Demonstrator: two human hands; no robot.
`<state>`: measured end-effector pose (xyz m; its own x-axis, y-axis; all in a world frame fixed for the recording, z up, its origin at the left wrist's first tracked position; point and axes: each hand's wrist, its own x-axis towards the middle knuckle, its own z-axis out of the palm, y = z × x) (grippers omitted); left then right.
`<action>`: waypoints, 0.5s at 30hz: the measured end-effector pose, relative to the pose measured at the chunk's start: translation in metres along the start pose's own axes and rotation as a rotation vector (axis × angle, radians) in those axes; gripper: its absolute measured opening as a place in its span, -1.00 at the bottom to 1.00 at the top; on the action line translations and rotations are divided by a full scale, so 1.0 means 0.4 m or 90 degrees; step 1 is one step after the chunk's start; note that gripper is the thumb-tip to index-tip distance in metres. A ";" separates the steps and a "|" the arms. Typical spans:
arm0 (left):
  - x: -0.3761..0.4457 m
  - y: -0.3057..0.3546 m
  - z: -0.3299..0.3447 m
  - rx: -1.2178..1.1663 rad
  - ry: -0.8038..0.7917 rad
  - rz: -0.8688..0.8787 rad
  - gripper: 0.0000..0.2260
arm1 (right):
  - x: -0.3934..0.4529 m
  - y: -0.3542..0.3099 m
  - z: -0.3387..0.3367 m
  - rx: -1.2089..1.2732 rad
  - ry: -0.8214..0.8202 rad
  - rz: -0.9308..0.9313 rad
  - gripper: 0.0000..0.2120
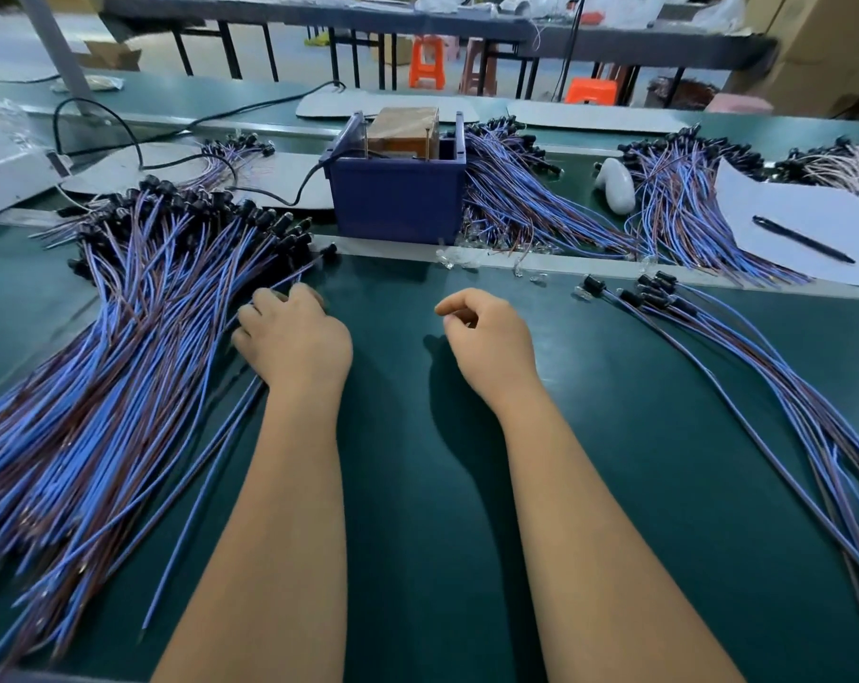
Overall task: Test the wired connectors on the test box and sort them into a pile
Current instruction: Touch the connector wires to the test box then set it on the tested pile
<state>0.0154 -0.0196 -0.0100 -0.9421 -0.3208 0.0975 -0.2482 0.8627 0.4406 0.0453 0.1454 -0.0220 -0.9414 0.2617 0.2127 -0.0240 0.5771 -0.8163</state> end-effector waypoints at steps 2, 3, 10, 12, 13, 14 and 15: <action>0.000 0.005 0.004 -0.028 0.014 0.007 -0.68 | -0.002 -0.002 0.000 -0.005 -0.005 -0.002 -0.79; 0.002 0.006 0.006 -0.041 0.018 0.009 -0.70 | -0.003 -0.003 0.000 -0.005 -0.006 -0.003 -0.79; 0.019 0.004 0.019 -0.051 0.005 0.031 -0.50 | -0.006 -0.007 0.000 -0.021 -0.007 -0.005 -0.78; 0.019 0.006 0.022 -0.033 0.012 0.030 -0.67 | -0.007 -0.006 -0.001 -0.019 -0.009 -0.004 -0.79; 0.018 0.007 0.023 -0.037 0.020 0.031 -0.75 | -0.008 -0.006 -0.002 -0.018 -0.009 -0.004 -0.79; 0.017 0.007 0.025 -0.047 0.036 0.036 -0.80 | -0.008 -0.007 -0.002 -0.017 -0.009 -0.005 -0.79; 0.016 0.007 0.028 -0.067 0.062 0.047 -0.82 | -0.008 -0.007 -0.001 -0.013 -0.007 -0.008 -0.80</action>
<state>0.0062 -0.0150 -0.0180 -0.9292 -0.2988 0.2175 -0.1491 0.8415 0.5192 0.0484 0.1434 -0.0200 -0.9449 0.2455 0.2166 -0.0289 0.5964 -0.8021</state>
